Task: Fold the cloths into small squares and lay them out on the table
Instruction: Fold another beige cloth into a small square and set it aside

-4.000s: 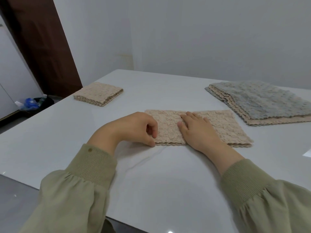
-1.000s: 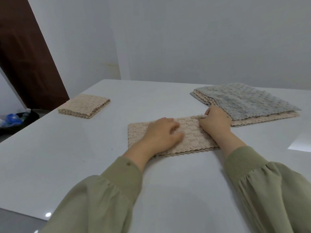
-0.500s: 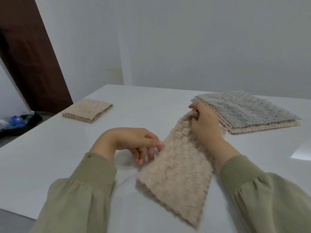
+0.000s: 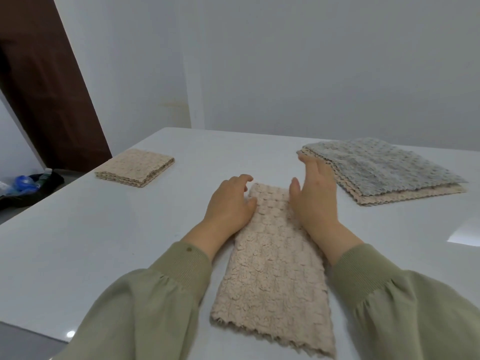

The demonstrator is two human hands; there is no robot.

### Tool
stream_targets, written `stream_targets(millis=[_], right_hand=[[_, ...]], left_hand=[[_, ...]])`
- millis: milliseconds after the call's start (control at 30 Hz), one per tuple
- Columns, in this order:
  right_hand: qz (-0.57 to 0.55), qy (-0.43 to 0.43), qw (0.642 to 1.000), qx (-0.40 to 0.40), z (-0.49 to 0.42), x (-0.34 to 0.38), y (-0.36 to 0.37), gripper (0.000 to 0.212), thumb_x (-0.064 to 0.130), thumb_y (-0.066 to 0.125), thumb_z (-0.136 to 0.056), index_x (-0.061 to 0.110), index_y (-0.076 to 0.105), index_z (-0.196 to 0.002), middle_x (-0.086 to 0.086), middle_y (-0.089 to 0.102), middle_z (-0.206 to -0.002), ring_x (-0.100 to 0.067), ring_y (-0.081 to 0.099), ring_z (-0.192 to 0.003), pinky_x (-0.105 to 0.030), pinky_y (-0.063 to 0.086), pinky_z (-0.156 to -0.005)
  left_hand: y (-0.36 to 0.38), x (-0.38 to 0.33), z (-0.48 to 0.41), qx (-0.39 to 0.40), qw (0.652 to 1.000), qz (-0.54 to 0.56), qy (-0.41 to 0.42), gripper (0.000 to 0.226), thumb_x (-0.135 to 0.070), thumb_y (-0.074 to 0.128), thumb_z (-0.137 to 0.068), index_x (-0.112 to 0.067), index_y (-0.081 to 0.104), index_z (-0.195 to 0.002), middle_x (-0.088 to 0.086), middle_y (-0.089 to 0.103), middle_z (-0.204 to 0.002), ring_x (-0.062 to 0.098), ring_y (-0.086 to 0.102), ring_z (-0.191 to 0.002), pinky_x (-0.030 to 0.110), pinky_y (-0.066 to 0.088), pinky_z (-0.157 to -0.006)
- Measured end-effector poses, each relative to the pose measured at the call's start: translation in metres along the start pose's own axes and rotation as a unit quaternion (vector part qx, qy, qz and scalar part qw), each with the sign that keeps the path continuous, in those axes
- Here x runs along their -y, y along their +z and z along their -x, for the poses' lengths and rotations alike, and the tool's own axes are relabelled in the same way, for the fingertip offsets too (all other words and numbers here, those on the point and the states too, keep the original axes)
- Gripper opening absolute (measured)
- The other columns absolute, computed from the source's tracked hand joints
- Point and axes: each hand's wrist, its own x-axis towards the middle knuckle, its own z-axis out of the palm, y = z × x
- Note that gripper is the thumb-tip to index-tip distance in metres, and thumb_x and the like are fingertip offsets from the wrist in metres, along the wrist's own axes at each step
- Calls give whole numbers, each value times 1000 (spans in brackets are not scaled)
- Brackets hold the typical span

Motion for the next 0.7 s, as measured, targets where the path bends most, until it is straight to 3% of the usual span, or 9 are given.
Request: stream_targets(millis=[100,233,300,367,467,533,633,700], right_hand=[[59,103,992,49,4,-17,-9,36,10,48,-88,5,53,-123,-16,51,-127,-32,43,-119,-42,33,-99],[188,172,944,210,8,-27,-16,40,29,37,-95,6,55,-123,-17,47,-132,-35,38,-123,-45,29,-102],[203,172,928,262,8,-27,-15,43,35,35,-95,5,55,-119,-17,48,-129,-35,39,-122,-47,29,-103],[195,159,931,264,7,-25,-14,40,37,39,-93,5,56,-109,-16,51,-118,-35,42,-117,-46,33,-99],[130,177,945,242,4,-22,-12,28,34,48,-87,11,44,-73,-8,42,-85,-31,45,-95,-40,39,-80],[94,193,947,239,5,-21,-11,34,31,53,-83,16,30,-63,-3,35,-73,-27,40,-85,-35,33,-70],[-32,232,952,198,3,-22,-13,10,16,56,-82,15,47,-79,-5,53,-78,-24,51,-76,-30,40,-64],[-169,269,933,167,3,-20,-17,16,1,54,-84,10,52,-97,-2,57,-80,-15,52,-64,-22,43,-54]], left_hand=[[4,1,0,68,996,-28,53,50,-37,45,-96,-24,35,-143,2,36,-147,20,29,-134,33,26,-109],[14,6,-1,204,968,-146,26,59,-54,24,-97,-29,16,-150,-1,7,-159,23,6,-145,45,8,-118],[16,7,-3,191,971,-145,10,62,-56,26,-96,-28,15,-150,-1,11,-159,23,7,-145,48,9,-117],[15,9,-6,150,983,-103,0,66,-57,37,-93,-24,20,-149,0,25,-155,22,20,-142,48,17,-115],[14,10,-10,120,992,-37,-5,70,-56,52,-87,-24,30,-145,-1,40,-146,21,36,-134,45,29,-109],[13,10,-10,123,992,-31,-7,72,-55,56,-85,-25,31,-145,-2,41,-146,21,37,-133,44,30,-109],[12,8,-10,126,991,-32,-9,76,-55,59,-82,-26,29,-145,-2,40,-147,21,36,-133,44,30,-109],[11,7,-9,123,992,-21,-15,80,-55,61,-81,-26,26,-147,-1,40,-146,22,38,-133,43,31,-109]])
